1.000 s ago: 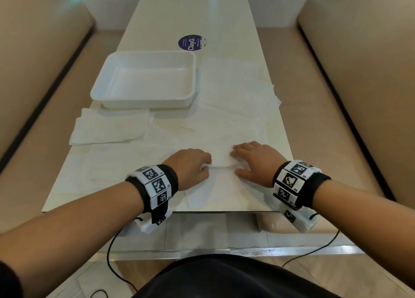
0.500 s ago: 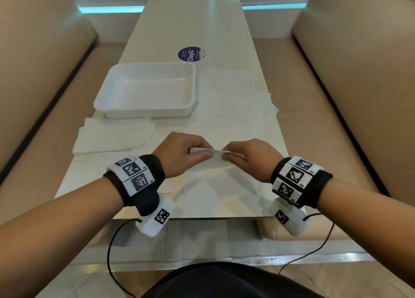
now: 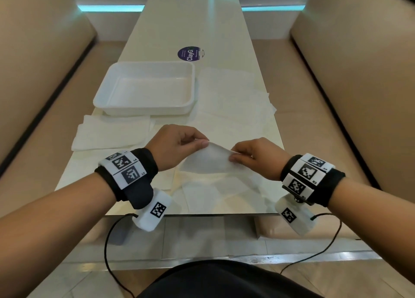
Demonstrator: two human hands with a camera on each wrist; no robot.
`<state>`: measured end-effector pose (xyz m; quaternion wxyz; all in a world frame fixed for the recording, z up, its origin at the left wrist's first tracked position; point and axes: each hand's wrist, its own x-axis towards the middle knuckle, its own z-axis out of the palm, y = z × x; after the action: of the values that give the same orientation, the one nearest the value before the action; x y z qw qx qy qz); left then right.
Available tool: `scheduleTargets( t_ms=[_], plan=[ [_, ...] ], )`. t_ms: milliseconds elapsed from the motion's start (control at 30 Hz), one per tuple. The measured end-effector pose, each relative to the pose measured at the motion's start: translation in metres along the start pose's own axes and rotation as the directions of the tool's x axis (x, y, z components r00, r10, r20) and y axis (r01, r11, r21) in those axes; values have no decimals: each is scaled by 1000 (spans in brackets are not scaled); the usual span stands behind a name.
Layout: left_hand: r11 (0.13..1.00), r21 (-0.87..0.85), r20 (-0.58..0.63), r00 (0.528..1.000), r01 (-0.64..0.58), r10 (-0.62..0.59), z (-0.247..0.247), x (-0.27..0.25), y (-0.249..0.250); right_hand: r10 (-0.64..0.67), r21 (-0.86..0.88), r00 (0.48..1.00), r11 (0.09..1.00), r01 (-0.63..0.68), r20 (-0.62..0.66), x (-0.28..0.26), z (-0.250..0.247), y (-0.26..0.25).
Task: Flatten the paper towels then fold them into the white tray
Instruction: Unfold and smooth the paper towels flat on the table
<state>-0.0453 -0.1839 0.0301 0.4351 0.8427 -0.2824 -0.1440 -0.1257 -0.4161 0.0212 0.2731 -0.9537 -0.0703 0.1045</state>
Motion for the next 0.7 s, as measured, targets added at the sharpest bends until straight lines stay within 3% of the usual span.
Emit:
scheduleTargets(
  t_ms=[100,400,700],
  plan=[
    [999,-24,-52,998,37,-38,-5,-1,-5,54,63,998,996,-56,30,-9,-5,8],
    [984,-117,-1,991,133,-134,-12,-10,-26,178,37,979,983,-182,96,-24,-12,29],
    [974,31,9,974,226,-226,12,5,-42,214,-36,967,977,-211,141,7,-1,9]
  ],
)
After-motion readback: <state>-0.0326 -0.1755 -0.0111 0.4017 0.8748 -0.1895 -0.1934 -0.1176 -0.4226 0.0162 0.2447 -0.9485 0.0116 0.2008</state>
